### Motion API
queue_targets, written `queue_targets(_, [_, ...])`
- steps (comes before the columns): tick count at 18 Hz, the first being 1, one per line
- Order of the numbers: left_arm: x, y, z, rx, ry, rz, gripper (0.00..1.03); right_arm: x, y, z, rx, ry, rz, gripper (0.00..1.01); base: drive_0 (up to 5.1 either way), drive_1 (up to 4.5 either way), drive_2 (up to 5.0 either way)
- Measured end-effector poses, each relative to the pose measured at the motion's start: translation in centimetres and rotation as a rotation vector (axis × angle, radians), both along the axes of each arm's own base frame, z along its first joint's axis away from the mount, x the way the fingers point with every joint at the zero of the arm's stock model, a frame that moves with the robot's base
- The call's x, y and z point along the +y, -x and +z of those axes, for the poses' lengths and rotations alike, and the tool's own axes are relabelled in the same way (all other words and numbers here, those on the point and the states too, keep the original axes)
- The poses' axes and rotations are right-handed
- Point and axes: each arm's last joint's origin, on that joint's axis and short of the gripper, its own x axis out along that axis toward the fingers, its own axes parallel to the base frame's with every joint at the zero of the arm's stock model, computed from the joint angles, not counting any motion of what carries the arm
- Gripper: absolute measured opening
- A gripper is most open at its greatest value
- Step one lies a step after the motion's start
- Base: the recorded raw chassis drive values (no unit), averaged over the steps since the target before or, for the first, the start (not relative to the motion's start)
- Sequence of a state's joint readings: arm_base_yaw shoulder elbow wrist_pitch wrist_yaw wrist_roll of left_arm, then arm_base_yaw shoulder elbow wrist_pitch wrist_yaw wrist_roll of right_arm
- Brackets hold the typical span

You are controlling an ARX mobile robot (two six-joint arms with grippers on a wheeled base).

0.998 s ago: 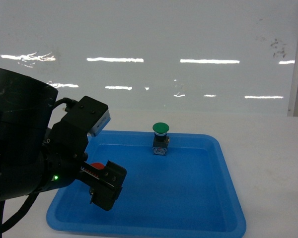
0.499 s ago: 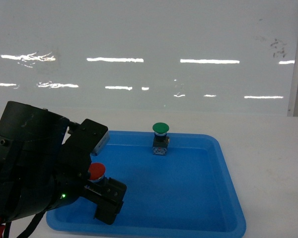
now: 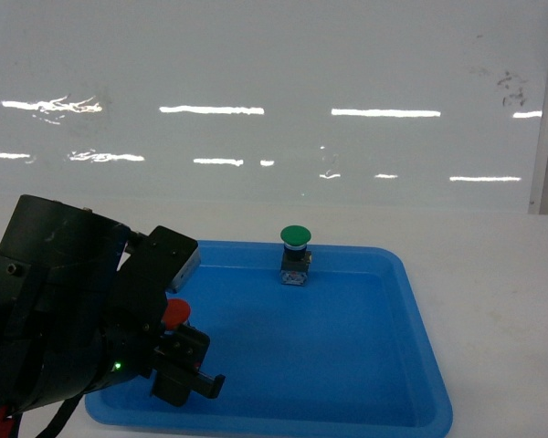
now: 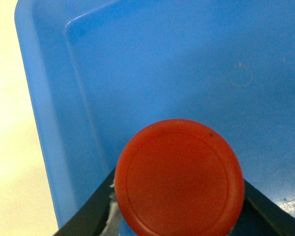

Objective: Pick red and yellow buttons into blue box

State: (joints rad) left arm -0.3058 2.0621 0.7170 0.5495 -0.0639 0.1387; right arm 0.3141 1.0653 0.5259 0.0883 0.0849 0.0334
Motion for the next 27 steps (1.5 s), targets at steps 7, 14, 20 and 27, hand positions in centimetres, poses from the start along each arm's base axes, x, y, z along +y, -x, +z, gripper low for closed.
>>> queue_targets(7, [0.0,0.0,0.0,-0.003,0.001,0.000,0.23,0.0,0.0,0.0,0.000,0.000,0.000,0.26,0.0,0.00,0.0])
queue_targets(14, [1.7,0.9,3.4,-0.127,0.002,0.016,0.23,0.0,0.0,0.0,0.000,0.000,0.000,0.26,0.0,0.00,0.0])
queue_targets(20, [2.6,3.5,10.1,-0.315,0.038,-0.021,0.23,0.0,0.0,0.0,0.000,0.000,0.000,0.26,0.0,0.00,0.0])
queue_targets(27, [3.2,7.9,14.4,-0.460,0.066,-0.058,0.23,0.0,0.0,0.0,0.000,0.000,0.000,0.26,0.0,0.00,0.0])
